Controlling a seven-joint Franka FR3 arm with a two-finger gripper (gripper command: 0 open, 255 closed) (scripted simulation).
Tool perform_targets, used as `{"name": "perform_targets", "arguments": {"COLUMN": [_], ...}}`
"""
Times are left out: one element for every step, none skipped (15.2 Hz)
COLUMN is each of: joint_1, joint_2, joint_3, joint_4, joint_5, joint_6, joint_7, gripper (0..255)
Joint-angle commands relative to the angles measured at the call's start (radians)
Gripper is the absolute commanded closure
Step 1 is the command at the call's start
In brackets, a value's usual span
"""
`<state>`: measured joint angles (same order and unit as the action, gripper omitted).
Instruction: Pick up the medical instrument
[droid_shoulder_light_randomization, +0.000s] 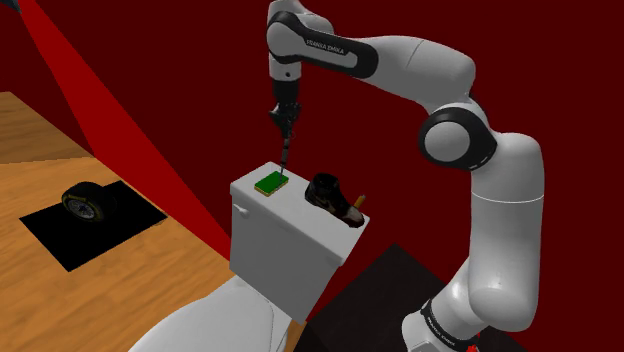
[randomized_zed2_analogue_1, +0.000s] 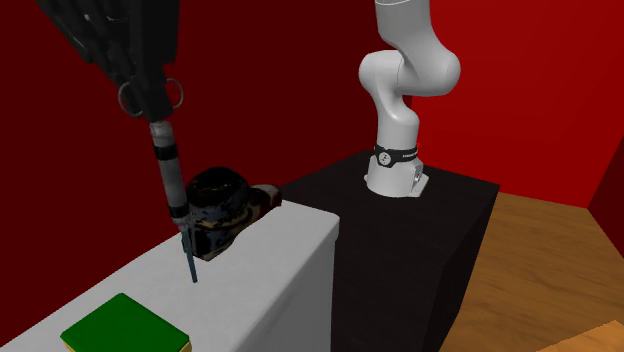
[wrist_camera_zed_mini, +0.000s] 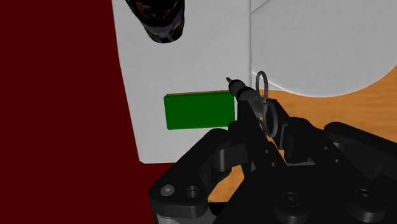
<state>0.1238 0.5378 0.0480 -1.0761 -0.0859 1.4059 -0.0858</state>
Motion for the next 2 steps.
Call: {"name": "perform_targets", "arguments": {"joint_1": [0.001,0.001], "joint_2": [0.003,0.004], "joint_3": [0.0,0.0], "joint_4": [0.019,0.019], "joint_5": [0.0,0.0], "joint_6": [-0.016,-0.016], "joint_7": [0.0,0.0], "gripper": [255,255]}}
